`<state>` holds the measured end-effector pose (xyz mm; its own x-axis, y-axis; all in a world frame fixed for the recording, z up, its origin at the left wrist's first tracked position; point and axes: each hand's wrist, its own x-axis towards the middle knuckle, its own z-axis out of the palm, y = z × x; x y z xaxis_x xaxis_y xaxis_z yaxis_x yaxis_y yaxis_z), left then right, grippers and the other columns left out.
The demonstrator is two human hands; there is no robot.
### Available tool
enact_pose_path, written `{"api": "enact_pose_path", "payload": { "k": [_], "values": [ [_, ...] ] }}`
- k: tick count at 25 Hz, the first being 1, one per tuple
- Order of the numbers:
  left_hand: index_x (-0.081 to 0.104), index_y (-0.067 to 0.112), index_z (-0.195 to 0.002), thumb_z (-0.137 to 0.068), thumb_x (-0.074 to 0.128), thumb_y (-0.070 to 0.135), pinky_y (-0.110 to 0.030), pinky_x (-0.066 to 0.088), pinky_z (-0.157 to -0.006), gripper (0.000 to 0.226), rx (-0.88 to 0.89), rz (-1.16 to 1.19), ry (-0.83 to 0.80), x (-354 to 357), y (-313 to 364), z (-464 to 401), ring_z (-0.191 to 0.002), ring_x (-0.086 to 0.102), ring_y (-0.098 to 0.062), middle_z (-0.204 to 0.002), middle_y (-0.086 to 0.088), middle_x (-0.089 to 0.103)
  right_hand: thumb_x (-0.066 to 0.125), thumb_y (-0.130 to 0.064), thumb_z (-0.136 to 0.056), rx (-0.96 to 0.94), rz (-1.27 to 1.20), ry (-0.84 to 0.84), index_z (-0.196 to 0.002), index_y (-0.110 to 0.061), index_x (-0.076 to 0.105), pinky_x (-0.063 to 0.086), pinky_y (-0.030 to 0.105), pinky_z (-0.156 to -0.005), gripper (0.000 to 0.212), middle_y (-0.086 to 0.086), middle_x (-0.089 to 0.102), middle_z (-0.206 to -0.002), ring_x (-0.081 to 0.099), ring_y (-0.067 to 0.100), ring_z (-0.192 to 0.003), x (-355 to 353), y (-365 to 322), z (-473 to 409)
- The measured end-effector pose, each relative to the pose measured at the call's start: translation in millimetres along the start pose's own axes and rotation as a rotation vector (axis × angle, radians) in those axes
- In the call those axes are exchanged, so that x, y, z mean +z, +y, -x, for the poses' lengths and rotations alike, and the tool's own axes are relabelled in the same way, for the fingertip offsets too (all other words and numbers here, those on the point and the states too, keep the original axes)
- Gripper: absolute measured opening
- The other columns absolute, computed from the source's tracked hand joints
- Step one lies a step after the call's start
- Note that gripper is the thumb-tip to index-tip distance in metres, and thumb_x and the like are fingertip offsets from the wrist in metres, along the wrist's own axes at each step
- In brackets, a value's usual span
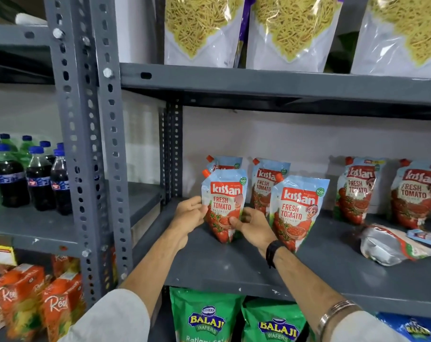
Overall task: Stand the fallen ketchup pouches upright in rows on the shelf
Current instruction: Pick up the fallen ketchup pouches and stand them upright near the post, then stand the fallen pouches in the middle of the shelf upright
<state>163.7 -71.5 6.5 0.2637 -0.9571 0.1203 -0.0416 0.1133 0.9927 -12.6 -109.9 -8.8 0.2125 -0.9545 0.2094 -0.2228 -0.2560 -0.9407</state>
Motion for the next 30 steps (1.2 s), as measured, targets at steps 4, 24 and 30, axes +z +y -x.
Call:
{"api": "enact_pose_path", "payload": {
  "k": [4, 24, 30],
  "values": [
    [0.068, 0.025, -0.108, -0.098, 0.055, -0.005, -0.024, 0.055, -0.077, 0.034, 0.016, -0.034, 0.067, -1, 2, 11, -0.087, 0.065, -0.001, -0.096, 0.011, 0.073, 0.08, -0.014, -0.082, 0.068, 0.088, 0.021, -0.117, -0.007, 0.064, 0.054, 0.025, -0.086, 0.04, 0.003, 0.072, -0.11, 0.067, 0.019, -0.105, -10, 0, 14],
    [0.065, 0.029, -0.09, -0.086, 0.063, 0.035, -0.037, 0.056, -0.073, 0.008, 0.634, -1.0, -0.243, 295, 14, 118, -0.072, 0.063, -0.006, -0.075, 0.011, 0.068, 0.066, -0.036, -0.087, -0.007, 0.693, 0.152, -0.046, -0.015, 0.056, 0.052, 0.033, -0.06, 0.047, -0.002, 0.058, -0.045, 0.063, 0.016, -0.053, -320, 46, 108],
    [0.06, 0.02, -0.125, -0.089, 0.057, 0.037, -0.039, 0.044, -0.097, 0.04, 0.786, -1.4, -0.147, 434, 37, 112, -0.117, 0.057, -0.027, -0.126, -0.003, 0.064, 0.067, -0.021, -0.088, -0.005, 0.66, 0.26, -0.069, -0.006, 0.071, 0.053, 0.033, -0.068, 0.024, 0.011, 0.075, -0.076, 0.07, 0.025, -0.076, -440, 98, 99]
  ]
}}
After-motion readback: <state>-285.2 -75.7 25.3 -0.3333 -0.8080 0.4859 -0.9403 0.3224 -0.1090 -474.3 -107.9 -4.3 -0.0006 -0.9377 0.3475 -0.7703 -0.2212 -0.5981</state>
